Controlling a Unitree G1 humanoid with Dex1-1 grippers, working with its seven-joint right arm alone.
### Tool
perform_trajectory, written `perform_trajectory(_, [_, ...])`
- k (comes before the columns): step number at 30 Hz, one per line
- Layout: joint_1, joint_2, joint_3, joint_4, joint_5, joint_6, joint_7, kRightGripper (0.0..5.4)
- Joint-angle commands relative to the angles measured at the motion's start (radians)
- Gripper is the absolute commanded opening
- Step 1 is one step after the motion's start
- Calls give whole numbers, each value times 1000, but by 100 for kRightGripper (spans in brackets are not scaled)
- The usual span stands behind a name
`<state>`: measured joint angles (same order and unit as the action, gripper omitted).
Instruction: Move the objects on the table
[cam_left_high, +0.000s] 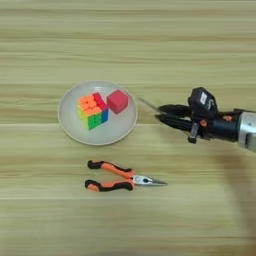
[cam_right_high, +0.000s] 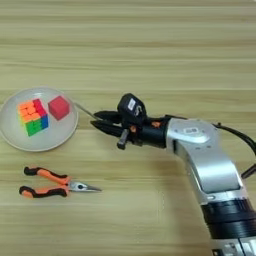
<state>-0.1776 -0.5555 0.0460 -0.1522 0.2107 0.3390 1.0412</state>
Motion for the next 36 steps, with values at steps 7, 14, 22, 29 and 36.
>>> perform_trajectory(7, [-33,-42,31,-11,-13,-69,29,79])
perform_trajectory(14, [-41,-39,52,83,-25,-137,75,79])
perform_trajectory(22, [-94,-52,103,208,-55,-259,173,79])
perform_trajectory(29, [-133,-52,154,269,-83,-333,257,79])
perform_trajectory(36, [-135,-45,184,304,-107,-359,284,79])
